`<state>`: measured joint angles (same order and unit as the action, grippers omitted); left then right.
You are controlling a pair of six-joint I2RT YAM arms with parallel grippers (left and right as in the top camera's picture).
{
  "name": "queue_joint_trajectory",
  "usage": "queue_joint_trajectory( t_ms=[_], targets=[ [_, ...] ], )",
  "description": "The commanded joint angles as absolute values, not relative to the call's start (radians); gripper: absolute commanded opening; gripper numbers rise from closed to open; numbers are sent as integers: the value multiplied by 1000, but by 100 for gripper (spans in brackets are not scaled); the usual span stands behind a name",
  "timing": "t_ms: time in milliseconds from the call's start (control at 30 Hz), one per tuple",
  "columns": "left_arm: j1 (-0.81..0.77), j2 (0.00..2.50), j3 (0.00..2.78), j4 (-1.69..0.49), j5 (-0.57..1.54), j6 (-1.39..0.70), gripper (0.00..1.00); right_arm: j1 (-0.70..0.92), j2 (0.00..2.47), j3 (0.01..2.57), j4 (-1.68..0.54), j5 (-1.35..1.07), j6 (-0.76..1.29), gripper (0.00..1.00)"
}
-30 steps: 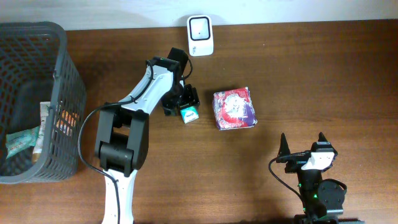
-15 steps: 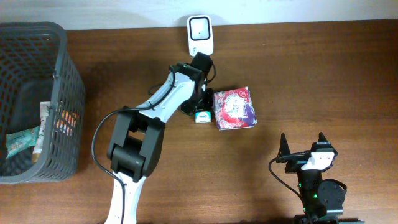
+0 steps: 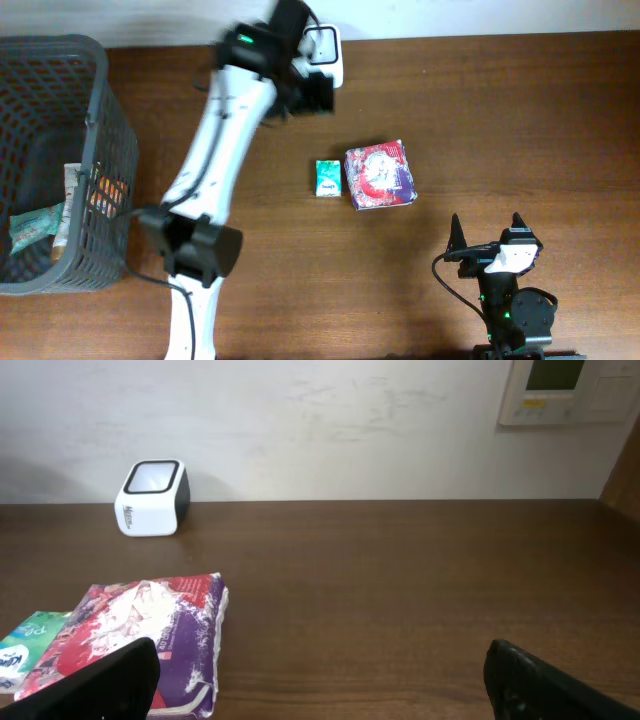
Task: Scan the item barcode
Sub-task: 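Reach the left gripper into the basket and grasp the white Pantene tube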
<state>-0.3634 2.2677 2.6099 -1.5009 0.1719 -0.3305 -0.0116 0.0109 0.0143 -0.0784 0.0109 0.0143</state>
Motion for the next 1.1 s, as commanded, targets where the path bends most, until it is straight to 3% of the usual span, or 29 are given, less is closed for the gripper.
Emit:
queue_joint_trajectory(
  t_ms=[0, 100, 333, 567, 733, 1067],
  targets=[
    [-247, 2223, 2911, -1638, 144, -289, 88, -7, 4, 6, -81, 20, 8, 99],
    [-111, 2163, 3095, -1688, 134, -229, 94, -7, 4, 6, -81, 20, 8, 99],
    [284, 2032, 3107, -1688, 61, -176, 100, -7, 4, 6, -81, 20, 8, 98],
    [565, 2033, 2735, -1600, 6, -178, 99, -7, 4, 6, -81, 20, 8, 99],
    [611, 2033, 2344, -1413, 2, -122, 99, -7, 4, 6, -81, 20, 8, 99],
    [610, 2033, 1888, -1199, -66, 99, 94, -7, 4, 6, -81, 20, 8, 99]
  ],
)
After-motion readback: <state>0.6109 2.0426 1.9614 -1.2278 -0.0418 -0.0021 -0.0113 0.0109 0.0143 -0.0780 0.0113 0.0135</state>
